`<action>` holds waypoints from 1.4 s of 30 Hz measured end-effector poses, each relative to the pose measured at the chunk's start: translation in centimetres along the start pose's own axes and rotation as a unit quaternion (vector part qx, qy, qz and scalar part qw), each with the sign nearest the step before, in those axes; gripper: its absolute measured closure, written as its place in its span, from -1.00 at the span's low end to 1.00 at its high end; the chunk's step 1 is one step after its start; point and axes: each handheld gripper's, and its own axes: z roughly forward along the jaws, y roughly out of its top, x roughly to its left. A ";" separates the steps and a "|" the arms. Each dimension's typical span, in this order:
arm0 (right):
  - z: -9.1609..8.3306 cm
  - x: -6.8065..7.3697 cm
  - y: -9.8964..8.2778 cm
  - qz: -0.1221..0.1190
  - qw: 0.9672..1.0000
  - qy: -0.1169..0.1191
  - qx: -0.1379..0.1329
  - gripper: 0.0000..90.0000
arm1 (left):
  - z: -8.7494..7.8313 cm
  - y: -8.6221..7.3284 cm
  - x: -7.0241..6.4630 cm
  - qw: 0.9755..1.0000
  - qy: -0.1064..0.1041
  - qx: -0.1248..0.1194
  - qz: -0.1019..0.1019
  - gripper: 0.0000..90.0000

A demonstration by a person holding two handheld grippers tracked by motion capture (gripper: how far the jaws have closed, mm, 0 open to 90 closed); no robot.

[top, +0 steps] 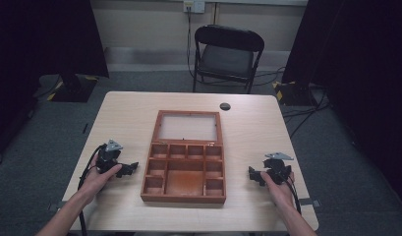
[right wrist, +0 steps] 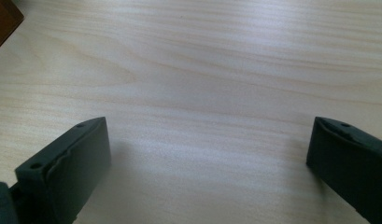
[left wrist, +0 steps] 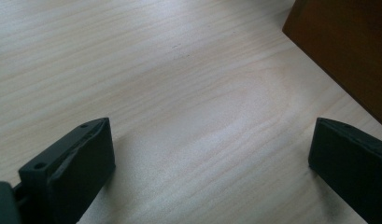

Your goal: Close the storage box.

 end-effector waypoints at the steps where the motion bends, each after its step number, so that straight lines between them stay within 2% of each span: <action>1: 0.0 0.0 0.0 0.000 1.000 0.000 0.000 -1.00 | 0.0 0.0 0.0 1.000 0.001 -0.001 0.000 -1.00; 9: -0.1 0.1 0.1 0.003 1.000 -0.002 0.007 -1.00 | -0.2 0.3 0.0 1.000 0.005 0.011 -0.006 -0.93; 10: -0.2 0.2 0.2 0.004 1.000 0.002 0.010 -0.95 | -0.4 0.4 0.1 1.000 0.007 0.015 -0.004 -0.79; 12: -0.3 0.3 0.3 0.006 1.000 0.010 0.009 -0.85 | -0.6 0.6 0.1 1.000 0.011 0.013 -0.011 -0.65; 14: -0.5 0.4 0.5 0.002 1.000 0.010 0.006 -0.56 | -0.6 0.6 0.2 1.000 -0.002 0.014 -0.020 -0.64; 15: -0.6 0.4 0.7 0.001 1.000 0.021 0.007 -0.63 | -0.7 0.7 0.2 1.000 -0.006 0.014 -0.017 -0.64; 16: -0.6 0.5 0.7 -0.002 1.000 0.027 0.009 -0.74 | -0.8 0.8 0.2 1.000 -0.008 0.012 -0.017 -0.62; 18: -0.8 0.8 1.0 -0.015 0.999 0.033 0.005 -0.61 | -1.0 1.1 0.1 1.000 -0.006 0.005 -0.021 -0.62; 19: -0.9 0.9 1.1 -0.018 0.999 0.038 0.000 -0.66 | -1.2 1.2 0.2 1.000 -0.007 0.004 -0.020 -0.62; 20: -0.9 1.0 1.2 -0.021 0.999 0.042 -0.003 -0.73 | -1.3 1.3 0.2 1.000 -0.011 -0.003 -0.028 -0.62; 22: -0.9 1.2 1.5 -0.029 0.998 0.054 -0.001 -0.63 | -1.5 1.6 0.2 0.999 -0.017 -0.016 -0.035 -0.62; 23: -0.9 1.3 1.6 -0.030 0.998 0.061 0.000 -0.69 | -1.7 1.8 0.2 0.999 -0.018 -0.021 -0.043 -0.60; 25: -0.9 1.4 2.1 -0.035 0.997 0.066 0.001 -0.67 | -2.0 2.2 0.0 0.998 -0.019 -0.033 -0.052 -0.58; 26: -0.9 1.4 2.3 -0.039 0.997 0.072 -0.002 -0.68 | -2.1 2.4 -0.1 0.998 -0.020 -0.038 -0.054 -0.57; 28: -1.0 1.6 3.2 -0.030 0.996 0.084 -0.008 -0.66 | -2.2 3.1 -0.1 0.999 -0.028 -0.023 -0.036 -0.56; 29: -0.9 1.6 3.6 -0.028 0.996 0.084 -0.011 -0.67 | -2.3 3.5 -0.2 0.998 -0.026 -0.029 -0.039 -0.56; 30: -0.9 1.8 4.1 -0.032 0.996 0.085 -0.010 -0.67 | -2.4 3.8 -0.4 0.998 -0.021 -0.048 -0.046 -0.56; 32: -0.5 2.2 5.1 -0.039 0.995 0.092 -0.010 -0.67 | -2.2 4.4 -0.4 0.999 -0.027 -0.031 -0.032 -0.56; 33: -0.4 2.5 5.6 -0.040 0.994 0.099 -0.012 -0.67 | -2.1 4.7 -0.5 0.999 -0.032 -0.031 -0.028 -0.56; 34: -0.3 2.8 6.1 -0.040 0.993 0.108 -0.011 -0.66 | -2.1 5.0 -0.5 0.998 -0.026 -0.044 -0.029 -0.56; 37: 0.2 3.7 7.7 -0.042 0.991 0.126 -0.010 -0.66 | -1.9 6.0 -0.4 0.999 -0.031 -0.033 -0.021 -0.55; 39: 0.5 4.2 8.8 -0.043 0.990 0.133 -0.021 -0.66 | -1.9 6.9 -0.4 0.998 -0.032 -0.043 -0.028 -0.55; 42: 0.9 4.7 10.5 -0.046 0.989 0.136 -0.036 -0.63 | -1.6 8.3 -0.5 0.998 -0.036 -0.046 -0.020 -0.55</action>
